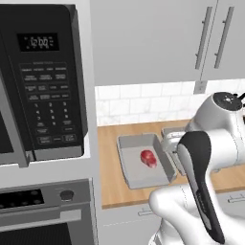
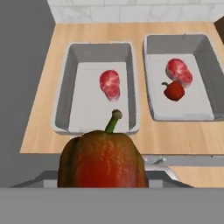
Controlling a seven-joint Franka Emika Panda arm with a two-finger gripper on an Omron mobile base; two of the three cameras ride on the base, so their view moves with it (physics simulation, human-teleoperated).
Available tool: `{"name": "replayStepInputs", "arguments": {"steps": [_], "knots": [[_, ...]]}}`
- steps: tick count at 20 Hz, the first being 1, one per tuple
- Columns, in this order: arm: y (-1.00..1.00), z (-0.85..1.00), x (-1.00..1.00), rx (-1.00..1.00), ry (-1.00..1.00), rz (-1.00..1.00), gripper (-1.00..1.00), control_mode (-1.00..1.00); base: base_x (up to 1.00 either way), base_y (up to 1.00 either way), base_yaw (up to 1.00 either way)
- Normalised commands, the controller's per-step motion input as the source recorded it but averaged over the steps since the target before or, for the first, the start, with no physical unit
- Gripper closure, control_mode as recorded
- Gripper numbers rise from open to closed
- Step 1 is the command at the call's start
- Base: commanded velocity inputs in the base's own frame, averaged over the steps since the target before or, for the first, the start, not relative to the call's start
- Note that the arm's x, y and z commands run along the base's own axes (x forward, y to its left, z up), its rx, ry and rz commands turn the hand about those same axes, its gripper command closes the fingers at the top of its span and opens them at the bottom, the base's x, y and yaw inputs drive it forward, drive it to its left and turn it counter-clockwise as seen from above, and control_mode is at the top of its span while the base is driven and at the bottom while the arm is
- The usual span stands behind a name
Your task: Place one bell pepper and one steak in each tupperware on the nearby counter, to pack two identical lunches.
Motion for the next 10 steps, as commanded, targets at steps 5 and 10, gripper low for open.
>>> {"name": "replayStepInputs", "arguments": {"steps": [5,10], "knots": [[0.44,-0.97,0.34,0.02,0.02,0.17,1.00,-1.00,0.00,0.00,0.00],[0.12,-0.53,0.57,0.02,0.05,0.08,1.00,-1.00,0.00,0.00,0.00]]}}
